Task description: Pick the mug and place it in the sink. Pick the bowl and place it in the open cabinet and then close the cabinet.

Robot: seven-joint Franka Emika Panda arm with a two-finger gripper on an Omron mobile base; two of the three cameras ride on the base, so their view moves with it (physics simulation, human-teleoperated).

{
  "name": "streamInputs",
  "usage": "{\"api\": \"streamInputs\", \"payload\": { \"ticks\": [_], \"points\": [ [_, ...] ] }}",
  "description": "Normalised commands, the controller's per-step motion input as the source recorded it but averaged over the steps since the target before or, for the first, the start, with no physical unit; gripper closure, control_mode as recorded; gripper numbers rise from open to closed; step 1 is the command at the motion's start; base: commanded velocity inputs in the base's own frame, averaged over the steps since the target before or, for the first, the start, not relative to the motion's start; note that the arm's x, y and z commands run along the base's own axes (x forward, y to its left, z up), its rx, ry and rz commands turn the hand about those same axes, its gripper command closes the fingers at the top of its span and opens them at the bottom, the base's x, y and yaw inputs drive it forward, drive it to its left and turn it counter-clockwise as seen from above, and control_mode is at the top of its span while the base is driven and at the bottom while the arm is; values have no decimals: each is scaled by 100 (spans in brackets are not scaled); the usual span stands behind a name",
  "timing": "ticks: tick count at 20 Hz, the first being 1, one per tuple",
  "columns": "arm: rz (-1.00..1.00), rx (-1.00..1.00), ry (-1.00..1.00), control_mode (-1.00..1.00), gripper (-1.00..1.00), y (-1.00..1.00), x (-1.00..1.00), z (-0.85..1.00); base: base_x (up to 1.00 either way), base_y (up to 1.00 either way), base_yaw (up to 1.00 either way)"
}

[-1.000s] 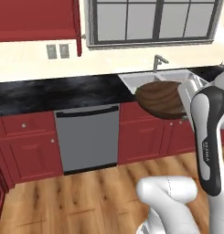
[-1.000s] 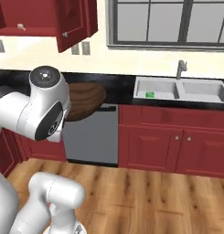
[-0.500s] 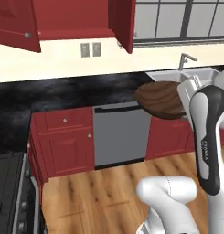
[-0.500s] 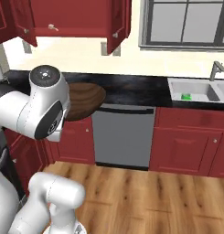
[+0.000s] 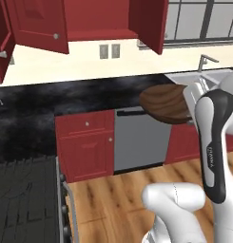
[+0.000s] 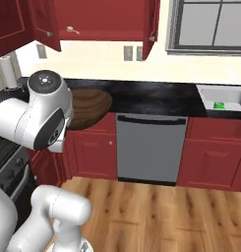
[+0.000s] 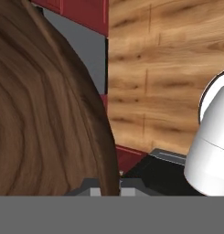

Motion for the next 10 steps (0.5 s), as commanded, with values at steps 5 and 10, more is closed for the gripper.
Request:
{"api": "streamInputs", "payload": {
  "ticks": [5, 10],
  "points": [
    [0, 0, 0, 100, 100, 0, 0, 0, 41, 0, -17],
    [0, 0, 0, 100, 100, 0, 0, 0, 45, 37, -17]
  ]
}}
